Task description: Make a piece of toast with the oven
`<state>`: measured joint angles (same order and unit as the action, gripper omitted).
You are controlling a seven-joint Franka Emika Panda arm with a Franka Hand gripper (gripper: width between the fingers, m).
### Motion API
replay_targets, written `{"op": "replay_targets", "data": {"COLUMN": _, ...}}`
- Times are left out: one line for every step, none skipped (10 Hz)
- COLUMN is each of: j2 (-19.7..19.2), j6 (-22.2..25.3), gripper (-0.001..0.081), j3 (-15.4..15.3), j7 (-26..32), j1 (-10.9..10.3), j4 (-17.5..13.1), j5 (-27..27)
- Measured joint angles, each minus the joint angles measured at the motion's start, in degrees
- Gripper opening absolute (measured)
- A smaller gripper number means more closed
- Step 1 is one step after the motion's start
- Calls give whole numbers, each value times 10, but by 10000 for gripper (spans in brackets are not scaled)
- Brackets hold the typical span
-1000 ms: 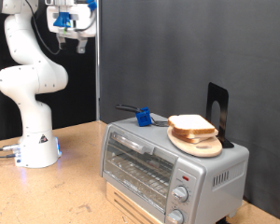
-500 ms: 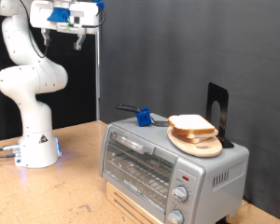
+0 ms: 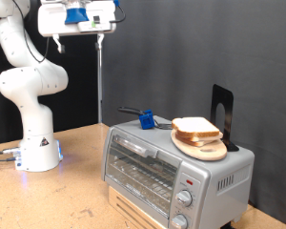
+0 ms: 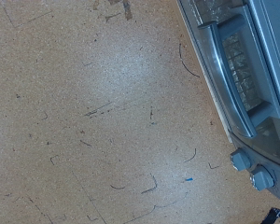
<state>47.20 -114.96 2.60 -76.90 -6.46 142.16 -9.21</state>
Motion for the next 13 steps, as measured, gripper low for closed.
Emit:
{"op": "replay_targets", "data": {"j2": 0, "j6": 19, "gripper": 808, "j3": 0, "j7": -12, "j1": 1, "j4": -3, "j5": 10}}
{"op": "replay_targets", "data": {"j2": 0, "j6": 51, "gripper": 808, "j3": 10, "j7": 20, "j1": -9, "j4": -9, "j5": 44}}
{"op": "replay_targets", "data": {"j2": -6, "j6": 91, "gripper": 808, "j3": 32, "j7": 72, "j1": -26, "j4": -23, "j5": 73}}
{"op": "replay_targets", "data": {"j2": -23, "j6": 117, "gripper": 808, "j3": 56, "j7": 130, "j1": -44, "j4": -41, "j5": 95}}
{"op": "replay_targets", "data": {"j2": -49, "j6": 130, "gripper": 808, "j3": 82, "j7": 193, "j1": -63, "j4": -57, "j5": 114}}
{"op": "replay_targets", "data": {"j2": -78, "j6": 129, "gripper": 808, "j3": 100, "j7": 228, "j1": -76, "j4": -71, "j5": 120}}
{"op": "replay_targets", "data": {"j2": -106, "j6": 129, "gripper": 808, "j3": 102, "j7": 242, "j1": -80, "j4": -88, "j5": 120}}
{"op": "replay_targets", "data": {"j2": -103, "j6": 129, "gripper": 808, "j3": 102, "j7": 238, "j1": -79, "j4": -87, "j5": 120}}
{"op": "replay_targets", "data": {"j2": -102, "j6": 151, "gripper": 808, "j3": 109, "j7": 276, "j1": -85, "j4": -89, "j5": 135}}
{"op": "replay_targets", "data": {"j2": -104, "j6": 183, "gripper": 808, "j3": 126, "j7": 338, "j1": -98, "j4": -98, "j5": 155}}
{"op": "replay_targets", "data": {"j2": -111, "j6": 188, "gripper": 808, "j3": 144, "j7": 395, "j1": -112, "j4": -106, "j5": 169}}
{"op": "replay_targets", "data": {"j2": -125, "j6": 168, "gripper": 808, "j3": 154, "j7": 424, "j1": -121, "j4": -108, "j5": 177}}
{"op": "replay_targets", "data": {"j2": -147, "j6": 153, "gripper": 808, "j3": 155, "j7": 439, "j1": -125, "j4": -117, "j5": 182}}
